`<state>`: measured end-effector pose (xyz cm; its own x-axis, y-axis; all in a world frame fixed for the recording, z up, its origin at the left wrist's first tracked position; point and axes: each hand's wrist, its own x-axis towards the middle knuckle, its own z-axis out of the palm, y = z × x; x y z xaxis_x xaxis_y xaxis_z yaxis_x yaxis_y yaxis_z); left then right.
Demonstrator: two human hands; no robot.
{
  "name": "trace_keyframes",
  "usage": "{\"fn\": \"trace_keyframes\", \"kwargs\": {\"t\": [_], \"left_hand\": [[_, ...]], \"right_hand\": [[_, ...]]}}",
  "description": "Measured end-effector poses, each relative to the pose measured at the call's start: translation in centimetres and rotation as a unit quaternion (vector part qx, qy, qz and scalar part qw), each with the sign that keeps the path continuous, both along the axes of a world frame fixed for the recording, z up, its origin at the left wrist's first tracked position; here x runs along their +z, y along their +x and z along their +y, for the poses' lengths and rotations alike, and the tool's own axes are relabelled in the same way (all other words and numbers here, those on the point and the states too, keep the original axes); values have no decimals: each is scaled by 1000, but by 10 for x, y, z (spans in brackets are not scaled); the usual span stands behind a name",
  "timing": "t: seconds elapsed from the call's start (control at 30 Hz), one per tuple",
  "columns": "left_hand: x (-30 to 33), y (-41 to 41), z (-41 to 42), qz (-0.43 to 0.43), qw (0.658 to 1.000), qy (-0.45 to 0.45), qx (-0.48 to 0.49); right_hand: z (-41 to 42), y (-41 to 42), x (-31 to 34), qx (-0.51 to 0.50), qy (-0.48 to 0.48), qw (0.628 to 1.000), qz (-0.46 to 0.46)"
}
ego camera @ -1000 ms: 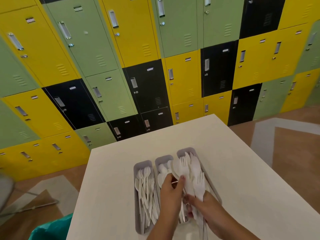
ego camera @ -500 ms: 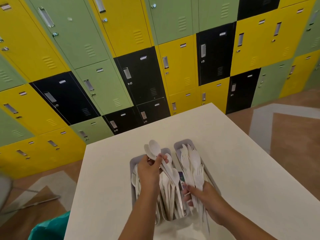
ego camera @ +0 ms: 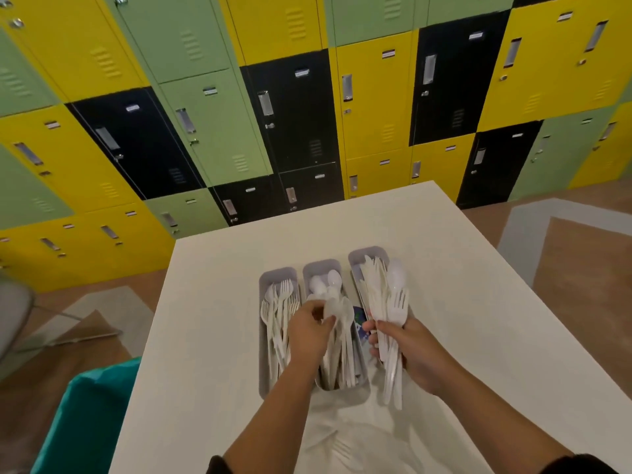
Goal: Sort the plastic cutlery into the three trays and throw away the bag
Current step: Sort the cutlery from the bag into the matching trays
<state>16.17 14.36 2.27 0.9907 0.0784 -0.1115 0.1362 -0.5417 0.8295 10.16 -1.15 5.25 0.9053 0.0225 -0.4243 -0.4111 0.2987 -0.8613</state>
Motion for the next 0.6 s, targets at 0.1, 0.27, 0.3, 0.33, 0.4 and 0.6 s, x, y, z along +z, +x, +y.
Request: {"fn": "trace_keyframes", "kwargs": {"t": [0.1,0.27,0.3,0.33,0.4,0.6], "left_hand": [[9,-3,-6,-51,998,-27,18],[34,-7,-23,92,967,-218,-96],[35,-9,-26,98,964,-224,-99],[37,-11,-28,93,965,-225,-92],[38,-12,-32,75,970,-221,-69],[51,-16,-35,115,967,-226,-22]], "right_hand": [[2,-2,2,3,17,1000,-20],[8,-3,4,86,16,996,-28],[10,-4,5,104,6,994,-31],[13,-5,5,115,1,993,-33],[16,-7,4,122,8,992,-31],[17,-9,2,99,23,995,5]]}}
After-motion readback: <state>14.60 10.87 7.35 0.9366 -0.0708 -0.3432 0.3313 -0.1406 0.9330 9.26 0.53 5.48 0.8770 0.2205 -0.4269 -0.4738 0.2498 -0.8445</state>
